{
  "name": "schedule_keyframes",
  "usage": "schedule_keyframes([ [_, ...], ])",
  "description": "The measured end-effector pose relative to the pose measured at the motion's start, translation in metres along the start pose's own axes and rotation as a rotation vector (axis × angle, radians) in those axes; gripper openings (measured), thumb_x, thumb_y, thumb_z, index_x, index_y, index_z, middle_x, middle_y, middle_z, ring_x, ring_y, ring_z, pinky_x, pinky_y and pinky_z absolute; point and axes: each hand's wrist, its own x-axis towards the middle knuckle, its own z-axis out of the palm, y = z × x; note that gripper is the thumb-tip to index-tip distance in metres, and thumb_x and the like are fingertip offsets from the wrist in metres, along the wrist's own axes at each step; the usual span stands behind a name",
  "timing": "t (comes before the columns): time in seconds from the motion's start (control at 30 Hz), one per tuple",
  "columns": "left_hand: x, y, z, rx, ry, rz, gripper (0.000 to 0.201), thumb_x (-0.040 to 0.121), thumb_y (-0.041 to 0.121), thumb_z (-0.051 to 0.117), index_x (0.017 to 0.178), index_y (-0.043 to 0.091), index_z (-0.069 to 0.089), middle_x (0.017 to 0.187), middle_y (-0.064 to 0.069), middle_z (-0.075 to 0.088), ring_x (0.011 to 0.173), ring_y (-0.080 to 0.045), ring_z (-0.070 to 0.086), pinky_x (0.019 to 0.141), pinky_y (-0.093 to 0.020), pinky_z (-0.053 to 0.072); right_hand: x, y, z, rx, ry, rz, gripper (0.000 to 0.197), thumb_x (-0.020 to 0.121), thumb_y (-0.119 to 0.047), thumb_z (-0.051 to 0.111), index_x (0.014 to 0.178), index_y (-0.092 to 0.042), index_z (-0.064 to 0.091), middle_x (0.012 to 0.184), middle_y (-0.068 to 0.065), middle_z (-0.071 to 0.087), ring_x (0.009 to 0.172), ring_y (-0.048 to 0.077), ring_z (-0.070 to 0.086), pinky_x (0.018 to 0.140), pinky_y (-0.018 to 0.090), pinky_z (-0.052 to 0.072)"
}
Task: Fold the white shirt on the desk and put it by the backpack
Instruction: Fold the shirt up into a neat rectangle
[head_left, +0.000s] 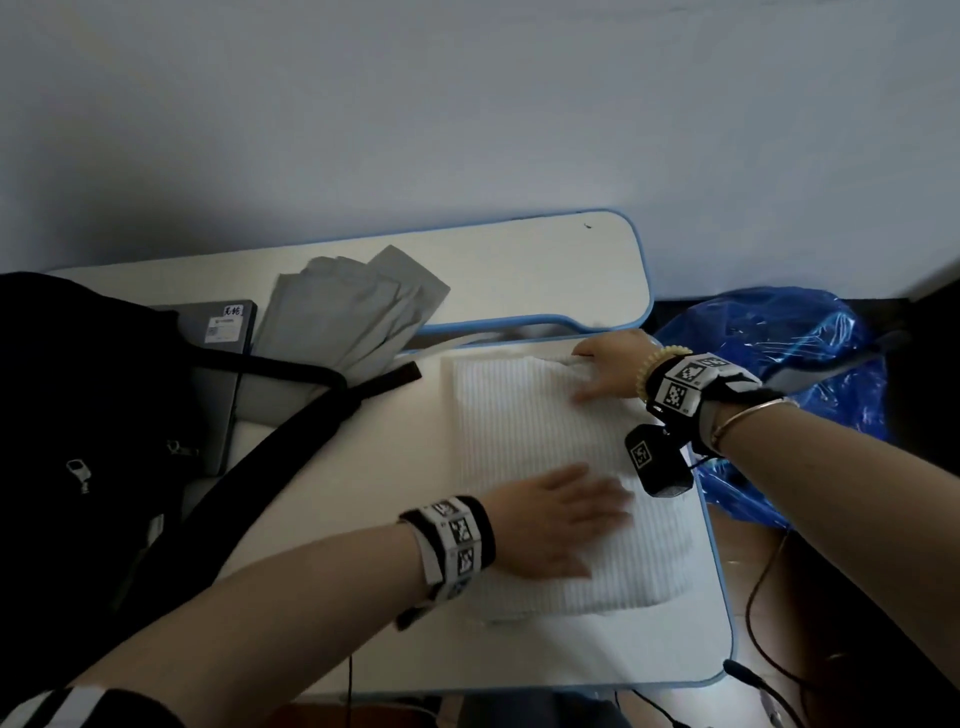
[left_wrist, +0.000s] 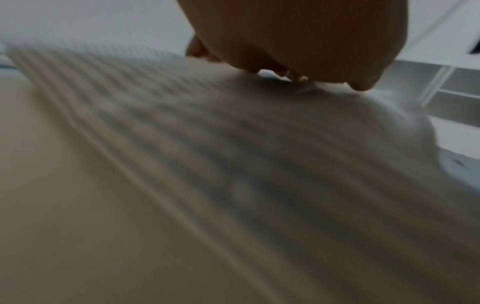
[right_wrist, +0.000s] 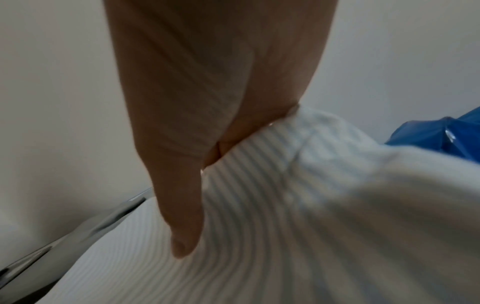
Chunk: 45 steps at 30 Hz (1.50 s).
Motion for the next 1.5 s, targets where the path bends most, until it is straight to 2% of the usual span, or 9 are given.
schedule_keyframes([
  [0.23,-0.001,0.005,0.036,0.074,-0.003,0.003,0.080,0.087,0.067,0.028,0.150,0.018,0.017,0.157,-0.007,0.023,0.147,-0.025,0.015,0.118,-0.046,0.009,-0.016,-0.018,0.001,0.181,0.081,-0.015,0.026,0.084,-0.022,0.057,0.061,-0.013,0.052,0.070,0.005,0.056,0.079,0.028,0.056,0.066,0.027,0.031],
  [0.5,0.003,-0.028,0.002,0.059,-0.084,-0.326,0.085,0.078,0.068,0.047,0.143,0.014,0.040,0.143,-0.009,0.048,0.133,-0.026,0.045,0.113,-0.037,0.011,-0.070,-0.024,-0.013,0.273,0.460,-0.399,0.013,0.081,-0.021,0.070,0.091,-0.018,0.077,0.080,0.009,0.067,0.074,0.029,0.063,0.068,0.031,0.045],
  [0.7,-0.006,-0.008,0.007,0.013,0.138,-0.574,0.056,0.078,0.037,0.059,0.129,0.017,0.048,0.125,-0.002,0.064,0.111,-0.021,0.064,0.091,-0.033,0.052,-0.100,-0.032,0.028,0.052,0.314,-0.507,0.038,0.079,-0.015,0.064,0.112,-0.033,0.066,0.073,0.000,0.060,0.067,0.021,0.059,0.071,0.033,0.044],
  [0.87,-0.019,0.041,-0.002,-0.050,0.179,-0.504,0.015,0.088,0.050,0.050,0.087,0.038,0.058,0.080,0.022,0.051,0.071,0.007,0.048,0.068,-0.012,0.040,-0.113,-0.031,0.060,-0.224,0.113,-0.456,0.053,0.082,-0.018,0.064,0.129,-0.037,0.052,0.094,0.002,0.058,0.093,0.024,0.055,0.078,0.031,0.021],
  [1.0,-0.028,0.066,-0.006,0.170,0.268,-0.150,0.012,0.075,0.016,0.048,0.077,0.014,0.060,0.075,0.001,0.061,0.066,-0.017,0.057,0.066,-0.029,0.038,-0.118,-0.028,0.072,-0.247,0.150,-0.447,0.056,0.081,-0.012,0.057,0.131,-0.039,0.050,0.106,0.002,0.056,0.098,0.026,0.054,0.077,0.033,0.027],
  [1.17,-0.023,0.064,-0.045,0.289,0.584,-0.543,0.022,0.086,0.023,0.041,0.099,0.012,0.055,0.100,-0.007,0.064,0.084,-0.027,0.057,0.077,-0.038,0.039,-0.132,-0.030,0.069,-0.191,0.148,-0.417,0.038,0.075,-0.043,0.048,0.107,-0.035,0.065,0.116,0.007,0.053,0.098,0.030,0.054,0.077,0.037,0.041],
  [1.27,-0.020,0.047,-0.065,0.002,0.408,-0.851,0.041,0.095,0.036,0.030,0.116,0.012,0.055,0.112,-0.010,0.062,0.092,-0.031,0.063,0.072,-0.038,0.046,-0.137,-0.028,0.074,-0.128,0.138,-0.392,0.062,0.081,-0.051,0.019,0.130,-0.034,0.052,0.114,0.009,0.049,0.095,0.028,0.055,0.077,0.038,0.049],
  [1.4,-0.029,0.036,-0.047,-0.071,0.045,-0.972,0.052,0.098,0.022,0.036,0.147,0.017,0.019,0.128,-0.015,0.049,0.100,-0.034,0.058,0.070,-0.037,0.043,-0.137,-0.023,0.074,0.076,0.084,-0.169,0.067,0.095,-0.014,0.037,0.151,-0.018,0.001,0.138,0.018,0.044,0.110,0.037,0.056,0.091,0.040,0.046],
  [1.5,-0.039,0.038,-0.021,-0.156,-0.064,-0.994,0.072,0.097,0.047,0.036,0.151,0.016,0.000,0.139,-0.018,0.040,0.114,-0.033,0.053,0.084,-0.039,0.048,-0.141,-0.017,0.079,0.111,-0.036,-0.055,0.076,0.097,-0.016,0.042,0.148,-0.007,-0.014,0.127,0.021,0.054,0.108,0.034,0.058,0.093,0.037,0.044],
])
